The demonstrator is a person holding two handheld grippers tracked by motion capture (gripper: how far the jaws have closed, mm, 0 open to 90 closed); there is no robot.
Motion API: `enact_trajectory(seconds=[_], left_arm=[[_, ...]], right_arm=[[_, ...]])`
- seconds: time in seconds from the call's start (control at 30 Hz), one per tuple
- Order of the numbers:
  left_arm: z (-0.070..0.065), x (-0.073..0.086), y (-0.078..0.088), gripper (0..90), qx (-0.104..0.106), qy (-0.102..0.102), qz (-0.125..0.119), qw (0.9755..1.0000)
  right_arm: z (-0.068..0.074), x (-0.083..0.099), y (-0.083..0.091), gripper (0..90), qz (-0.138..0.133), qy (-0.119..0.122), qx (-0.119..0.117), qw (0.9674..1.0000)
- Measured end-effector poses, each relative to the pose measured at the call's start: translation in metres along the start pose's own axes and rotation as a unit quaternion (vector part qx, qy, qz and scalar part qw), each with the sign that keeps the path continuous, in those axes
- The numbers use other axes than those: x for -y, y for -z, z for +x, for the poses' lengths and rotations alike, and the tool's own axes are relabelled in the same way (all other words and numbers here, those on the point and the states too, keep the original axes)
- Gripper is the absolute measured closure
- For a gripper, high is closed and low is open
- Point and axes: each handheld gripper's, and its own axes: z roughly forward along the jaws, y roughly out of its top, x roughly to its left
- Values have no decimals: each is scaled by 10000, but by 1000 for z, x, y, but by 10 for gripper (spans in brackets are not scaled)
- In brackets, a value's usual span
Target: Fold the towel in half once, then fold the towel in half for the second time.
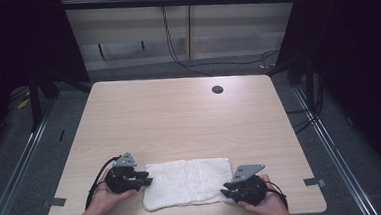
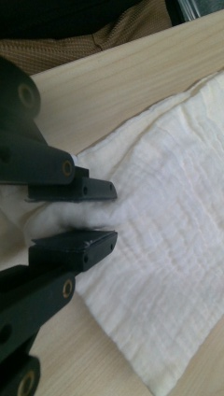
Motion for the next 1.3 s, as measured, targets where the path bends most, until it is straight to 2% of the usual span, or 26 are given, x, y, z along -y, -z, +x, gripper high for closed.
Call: enact_trajectory(seconds=[0.03, 0.1, 0.17, 0.27, 0.37, 0.43, 0.5, 0.57, 0.63, 0.7, 0.73, 0.77, 0.8, 0.83, 0.9, 0.93, 1.0, 1.07, 1.13, 1.27, 1.3], left_arm=[[1, -3, -2, 769, 88, -49, 71, 9999], [2, -6, -6, 818, 180, 73, 61, 9998], [1, -11, -12, 843, 226, 86, 44, 9997], [-4, -19, -21, 846, 225, 29, 55, 9997], [-8, -25, -27, 845, 351, 29, 104, 9993], [-10, -25, -29, 845, 417, 3, 98, 9991], [-13, -24, -27, 843, 469, -46, 147, 9988], [-13, -22, -27, 839, 521, 1, 78, 9986], [-11, -21, -25, 809, 512, 38, 63, 9987], [-10, -20, -20, 776, 456, -83, -20, 9989], [-9, -20, -15, 726, 253, -95, -121, 9996], [-9, -20, -15, 701, 253, -95, -121, 9996], [-5, -21, -12, 669, 291, 21, -206, 9994], [-3, -21, -9, 669, 253, 86, -276, 9993], [1, -22, -4, 652, 208, 179, -424, 9987], [3, -23, -2, 626, 209, 235, -498, 9983], [6, -26, 1, 616, 190, 310, -580, 9977], [8, -31, 3, 595, 130, 252, -595, 9978], [13, -39, 4, 609, 150, 217, -554, 9981], [25, -45, 2, 599, 185, 389, -629, 9971], [26, -46, 1, 586, 165, 336, -566, 9977]], right_arm=[[-2, 0, 1, 802, 29, -58, -42, 10000], [-8, 1, 2, 823, 36, -183, -98, 9998], [-12, 4, 5, 839, 64, -220, -100, 9997], [-17, 8, 10, 839, 115, -276, -14, 9996], [-27, 15, 16, 840, 88, -408, 16, 9991], [-31, 19, 21, 840, 127, -518, 102, 9985], [-34, 23, 23, 837, 61, -554, 86, 9984], [-32, 25, 25, 803, 87, -603, 94, 9981], [-29, 24, 26, 729, 99, -650, 66, 9978], [-26, 24, 26, 628, 34, -687, 81, 9976], [-23, 20, 27, 561, -98, -660, 139, 9977], [-23, 20, 27, 561, -98, -660, 139, 9977], [-21, 13, 30, 546, -315, -637, 113, 9974], [-21, 13, 30, 546, -315, -637, 113, 9974], [-16, 3, 33, 535, -511, -568, 70, 9971], [-10, -7, 32, 534, -665, -494, -11, 9966], [-6, -12, 31, 534, -730, -449, -51, 9963], [1, -23, 28, 535, -848, -310, -172, 9958], [9, -34, 27, 539, -1006, -184, -149, 9946], [19, -54, 20, 539, -1023, -189, -454, 9935], [21, -58, 15, 538, -953, -178, -522, 9939]])
